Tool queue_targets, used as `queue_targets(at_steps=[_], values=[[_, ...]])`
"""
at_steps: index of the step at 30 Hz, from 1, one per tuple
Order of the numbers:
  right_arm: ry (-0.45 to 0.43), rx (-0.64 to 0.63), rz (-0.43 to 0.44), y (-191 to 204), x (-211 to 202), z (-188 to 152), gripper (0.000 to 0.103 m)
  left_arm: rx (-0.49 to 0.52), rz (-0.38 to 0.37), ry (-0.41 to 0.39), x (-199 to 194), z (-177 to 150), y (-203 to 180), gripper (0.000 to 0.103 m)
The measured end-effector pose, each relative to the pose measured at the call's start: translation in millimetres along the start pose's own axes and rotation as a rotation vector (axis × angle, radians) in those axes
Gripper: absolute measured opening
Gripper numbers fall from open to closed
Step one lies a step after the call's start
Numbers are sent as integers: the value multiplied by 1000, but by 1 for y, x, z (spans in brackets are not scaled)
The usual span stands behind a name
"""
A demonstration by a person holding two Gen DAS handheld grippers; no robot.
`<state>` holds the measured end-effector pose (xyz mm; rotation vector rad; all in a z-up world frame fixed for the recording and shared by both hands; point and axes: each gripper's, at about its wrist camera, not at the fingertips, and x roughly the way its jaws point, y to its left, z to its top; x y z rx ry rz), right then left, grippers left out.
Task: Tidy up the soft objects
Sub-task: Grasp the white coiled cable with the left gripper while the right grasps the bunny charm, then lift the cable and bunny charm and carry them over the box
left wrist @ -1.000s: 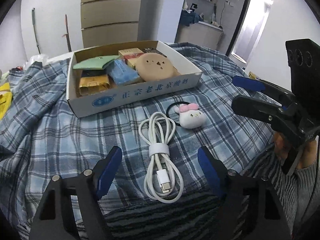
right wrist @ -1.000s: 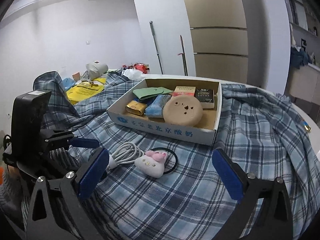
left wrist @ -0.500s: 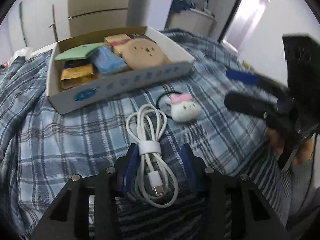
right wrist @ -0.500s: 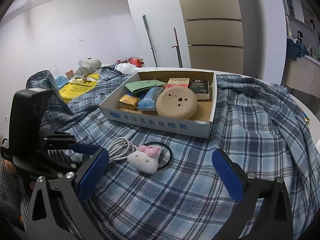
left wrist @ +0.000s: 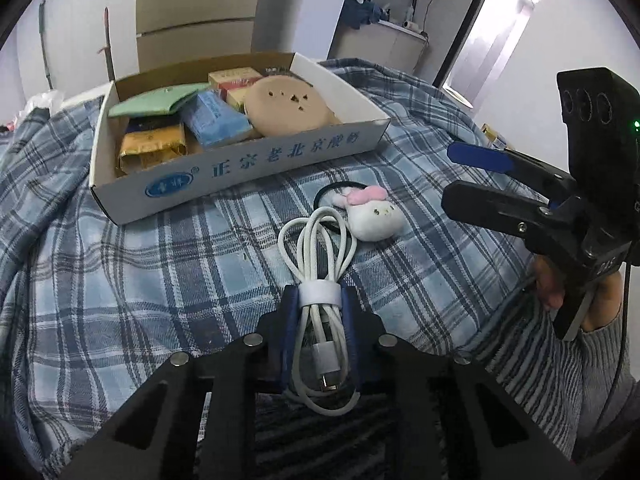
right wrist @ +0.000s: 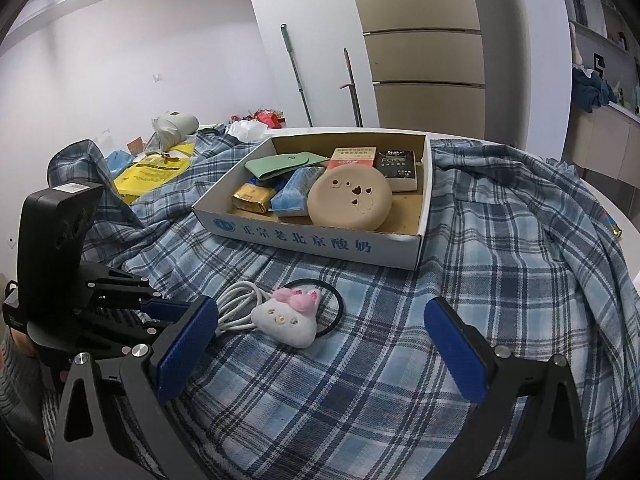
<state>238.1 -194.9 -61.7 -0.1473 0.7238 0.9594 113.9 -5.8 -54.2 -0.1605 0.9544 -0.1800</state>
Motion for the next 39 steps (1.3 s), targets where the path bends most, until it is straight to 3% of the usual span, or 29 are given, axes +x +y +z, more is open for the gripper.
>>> queue_targets(at_steps=[4, 9, 11, 18, 21, 23, 32, 39], values=[[-16, -26, -3, 6, -3, 0, 103, 1, -12, -80, -16, -2, -1, 22], [8, -98, 12, 20, 0, 3, 100, -74, -96, -195, -45, -9, 17, 22], [42, -135, 13, 27, 6, 6, 88, -85, -85, -202, -53, -10, 23, 22], [196, -201, 2, 45, 45, 9, 66, -52, -15, -258, -76, -12, 31, 22], [236, -198, -8, 43, 60, 4, 50, -91, -99, -252, -73, -17, 39, 22], [258, -177, -17, 38, 66, 0, 41, -106, -108, -248, -71, -18, 40, 22], [69, -207, -82, 45, 28, 5, 37, -121, -134, -297, -87, -13, 41, 22], [-90, -232, -117, 62, -16, 26, 37, -75, -107, -399, -129, 4, 36, 22]])
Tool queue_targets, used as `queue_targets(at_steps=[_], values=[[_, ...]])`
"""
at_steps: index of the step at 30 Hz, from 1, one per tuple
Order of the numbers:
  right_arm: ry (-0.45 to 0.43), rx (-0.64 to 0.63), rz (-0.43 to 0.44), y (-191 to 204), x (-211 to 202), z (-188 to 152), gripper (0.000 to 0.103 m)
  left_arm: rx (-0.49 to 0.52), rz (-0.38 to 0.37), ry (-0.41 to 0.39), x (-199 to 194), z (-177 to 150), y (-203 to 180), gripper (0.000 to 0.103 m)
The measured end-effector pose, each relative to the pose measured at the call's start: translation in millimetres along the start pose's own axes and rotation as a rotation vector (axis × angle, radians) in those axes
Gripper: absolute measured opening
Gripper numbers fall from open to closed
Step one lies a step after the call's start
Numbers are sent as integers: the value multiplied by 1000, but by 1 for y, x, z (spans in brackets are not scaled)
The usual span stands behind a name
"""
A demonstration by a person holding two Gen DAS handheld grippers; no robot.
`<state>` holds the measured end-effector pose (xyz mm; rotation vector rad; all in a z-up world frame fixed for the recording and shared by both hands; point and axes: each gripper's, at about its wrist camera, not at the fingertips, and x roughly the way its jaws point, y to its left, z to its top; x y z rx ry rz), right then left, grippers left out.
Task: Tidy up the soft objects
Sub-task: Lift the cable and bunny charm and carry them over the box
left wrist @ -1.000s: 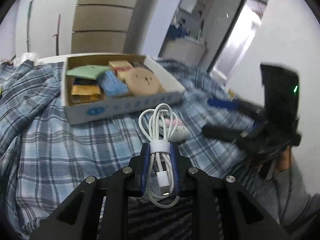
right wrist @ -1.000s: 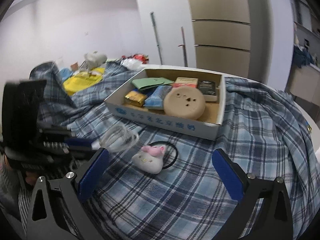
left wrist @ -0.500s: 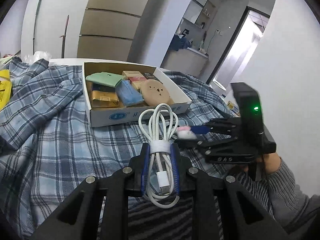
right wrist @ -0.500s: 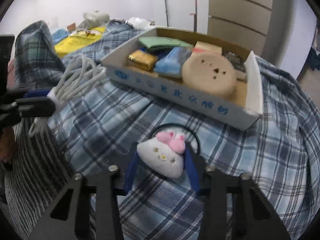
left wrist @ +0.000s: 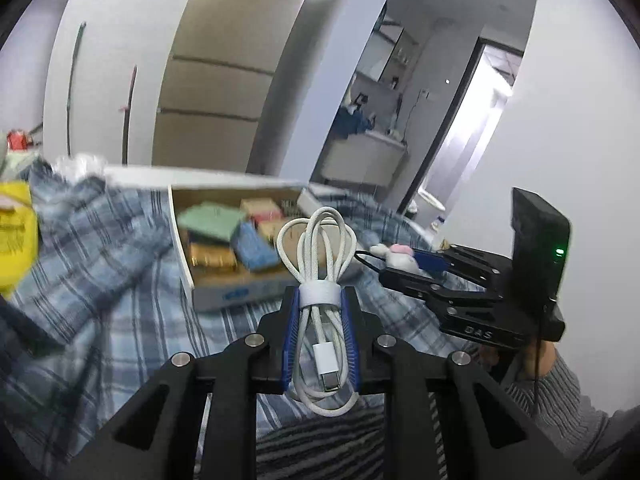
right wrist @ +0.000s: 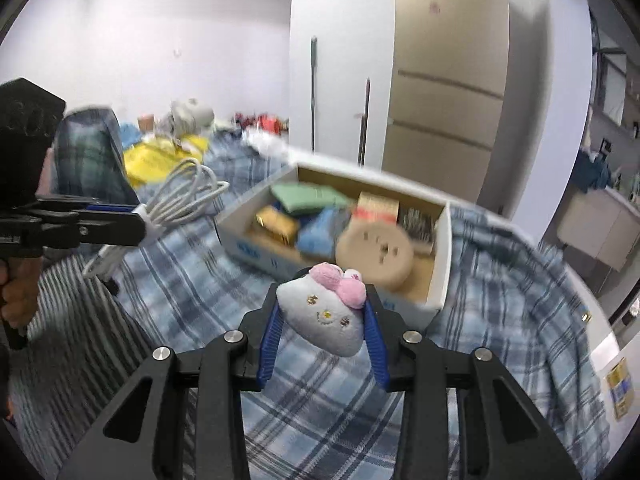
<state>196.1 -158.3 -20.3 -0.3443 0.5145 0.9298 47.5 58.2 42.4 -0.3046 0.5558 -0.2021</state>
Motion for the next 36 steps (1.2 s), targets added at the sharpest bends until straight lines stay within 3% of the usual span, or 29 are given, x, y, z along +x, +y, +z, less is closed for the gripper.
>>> queue_targets(at_steps=[8, 14, 19, 29, 34, 36], values=[[-201, -48, 41, 31, -63, 62, 37, 49, -15, -152, -35, 47, -12, 22], [-348, -90, 50, 47, -103, 103, 37, 110, 79, -273, -50, 82, -30, 22], [-449, -123, 20, 49, -123, 132, 37, 146, 117, -316, -50, 110, -42, 22], [-588, -129, -18, 35, -125, 173, 37, 249, 142, -356, -33, 170, -63, 22], [-563, -106, -16, 24, -102, 186, 37, 263, 210, -347, -17, 177, -52, 22], [-562, -76, 1, 17, -90, 186, 37, 271, 303, -346, -3, 171, -42, 22]])
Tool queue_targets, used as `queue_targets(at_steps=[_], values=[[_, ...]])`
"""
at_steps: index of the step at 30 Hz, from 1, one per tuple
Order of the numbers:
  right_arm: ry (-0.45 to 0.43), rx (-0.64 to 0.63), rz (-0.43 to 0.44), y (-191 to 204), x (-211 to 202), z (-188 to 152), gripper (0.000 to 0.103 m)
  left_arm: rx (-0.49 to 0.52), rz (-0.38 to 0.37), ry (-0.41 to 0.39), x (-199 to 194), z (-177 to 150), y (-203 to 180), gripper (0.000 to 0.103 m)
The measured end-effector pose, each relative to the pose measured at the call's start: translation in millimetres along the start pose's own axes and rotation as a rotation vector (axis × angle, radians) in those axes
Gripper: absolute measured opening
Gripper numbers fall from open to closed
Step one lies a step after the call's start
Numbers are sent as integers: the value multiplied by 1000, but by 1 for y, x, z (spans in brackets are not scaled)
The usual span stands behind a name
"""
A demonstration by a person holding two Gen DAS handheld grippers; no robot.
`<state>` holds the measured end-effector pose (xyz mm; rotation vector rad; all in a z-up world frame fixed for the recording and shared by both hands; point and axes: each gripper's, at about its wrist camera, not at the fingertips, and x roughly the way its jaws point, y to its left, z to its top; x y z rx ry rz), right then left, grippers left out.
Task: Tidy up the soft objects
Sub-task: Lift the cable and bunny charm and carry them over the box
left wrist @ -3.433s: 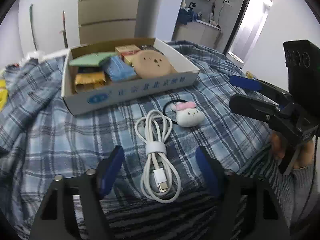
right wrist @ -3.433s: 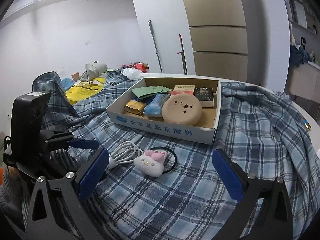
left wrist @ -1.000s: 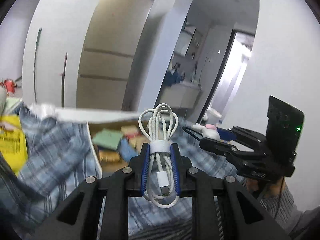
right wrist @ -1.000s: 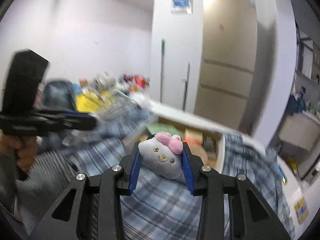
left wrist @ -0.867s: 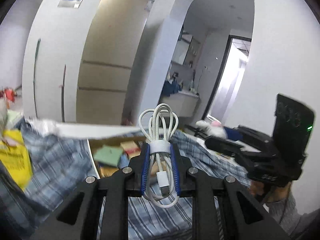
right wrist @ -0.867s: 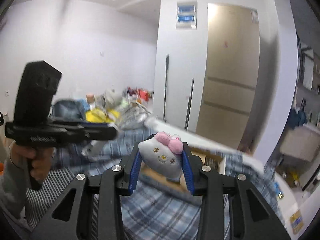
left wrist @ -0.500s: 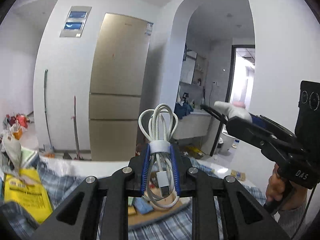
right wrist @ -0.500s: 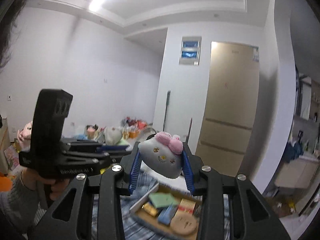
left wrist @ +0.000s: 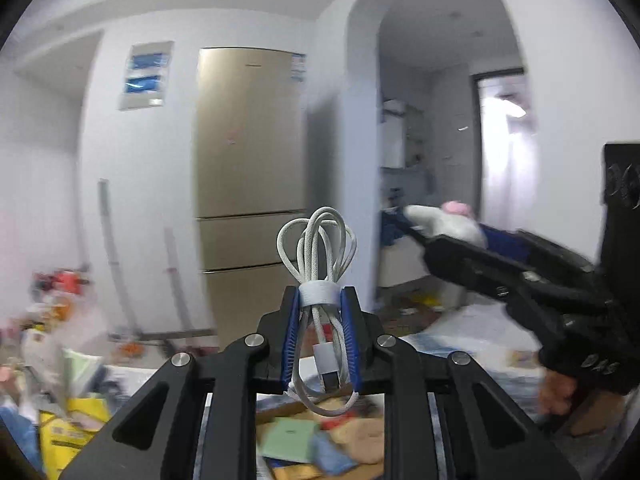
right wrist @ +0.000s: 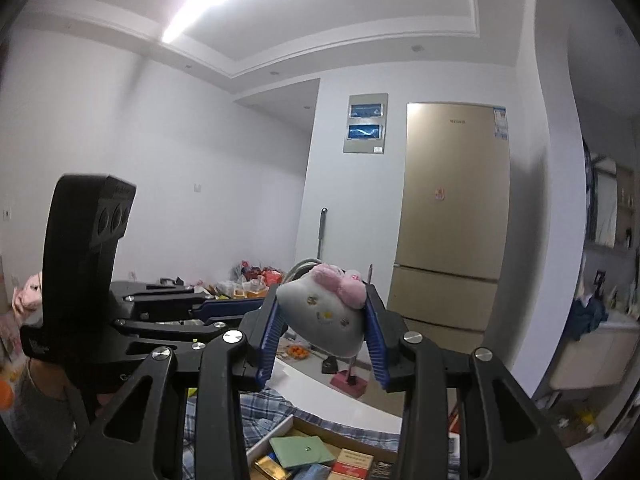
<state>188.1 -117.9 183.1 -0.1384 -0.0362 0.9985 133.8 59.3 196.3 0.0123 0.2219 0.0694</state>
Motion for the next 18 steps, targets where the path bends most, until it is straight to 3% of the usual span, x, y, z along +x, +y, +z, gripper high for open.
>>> queue_targets(at_steps=[2, 6, 10, 18], values=[[34, 18, -3, -4, 14, -16, 37, 26, 45, 43, 19, -16, 5, 22], [149, 51, 4, -16, 50, -54, 37, -77, 25, 96, 50, -33, 24, 22], [259, 59, -7, -28, 77, -86, 38, -55, 9, 160, 77, -50, 17, 22], [331, 184, 5, -56, 103, -119, 38, -72, -18, 265, 115, -75, 21, 22]])
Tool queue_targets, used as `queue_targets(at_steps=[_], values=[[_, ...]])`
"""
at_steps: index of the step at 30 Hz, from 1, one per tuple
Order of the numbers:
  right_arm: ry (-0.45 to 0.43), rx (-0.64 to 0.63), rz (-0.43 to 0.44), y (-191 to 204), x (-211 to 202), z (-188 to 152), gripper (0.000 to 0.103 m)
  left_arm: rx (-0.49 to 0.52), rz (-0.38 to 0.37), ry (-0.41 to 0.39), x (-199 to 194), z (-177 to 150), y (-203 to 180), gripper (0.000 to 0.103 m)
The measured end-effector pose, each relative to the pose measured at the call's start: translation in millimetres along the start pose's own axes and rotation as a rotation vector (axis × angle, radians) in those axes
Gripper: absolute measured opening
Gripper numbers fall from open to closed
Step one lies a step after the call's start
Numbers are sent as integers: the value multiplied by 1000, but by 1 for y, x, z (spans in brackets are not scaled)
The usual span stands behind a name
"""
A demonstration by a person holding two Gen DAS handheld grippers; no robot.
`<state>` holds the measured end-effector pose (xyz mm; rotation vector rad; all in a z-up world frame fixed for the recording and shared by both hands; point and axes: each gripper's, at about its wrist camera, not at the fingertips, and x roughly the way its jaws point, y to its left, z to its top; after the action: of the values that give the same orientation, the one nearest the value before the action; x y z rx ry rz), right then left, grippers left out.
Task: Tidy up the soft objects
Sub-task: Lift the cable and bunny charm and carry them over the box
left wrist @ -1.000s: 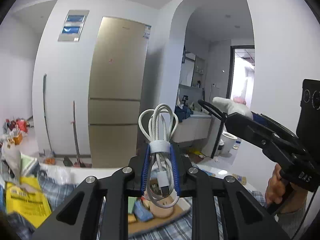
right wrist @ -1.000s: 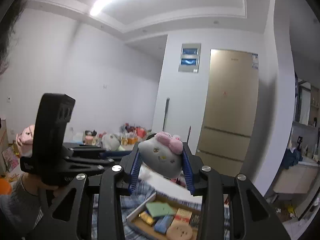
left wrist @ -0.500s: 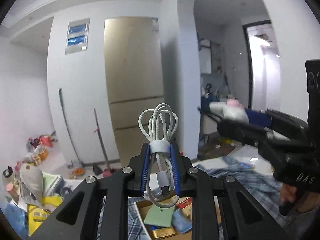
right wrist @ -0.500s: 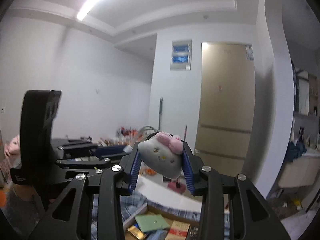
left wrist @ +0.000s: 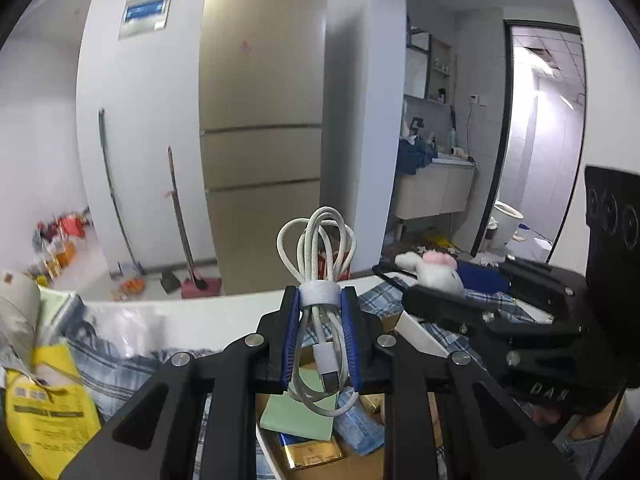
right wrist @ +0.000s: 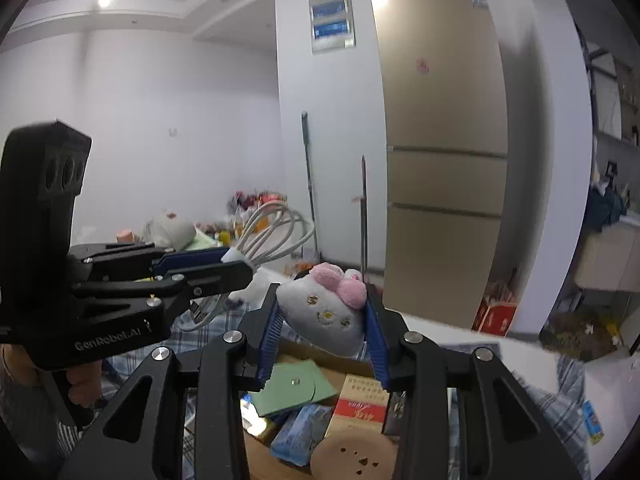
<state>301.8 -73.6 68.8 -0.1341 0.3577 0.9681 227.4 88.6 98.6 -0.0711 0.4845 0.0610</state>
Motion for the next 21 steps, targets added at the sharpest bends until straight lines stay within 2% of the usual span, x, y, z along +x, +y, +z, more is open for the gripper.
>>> queue_targets(at_steps=[6, 12, 16, 21], values=[[52, 13, 11, -1, 16, -10, 38, -26, 14, 46, 15, -4, 15, 22], [62, 43, 13, -9, 17, -13, 38, -89, -4, 84, 21, -10, 37, 22], [80, 61, 27, -11, 23, -19, 38, -109, -5, 110, 32, -16, 34, 22], [131, 75, 25, -15, 41, -34, 38, -57, -16, 167, 53, -25, 12, 22]])
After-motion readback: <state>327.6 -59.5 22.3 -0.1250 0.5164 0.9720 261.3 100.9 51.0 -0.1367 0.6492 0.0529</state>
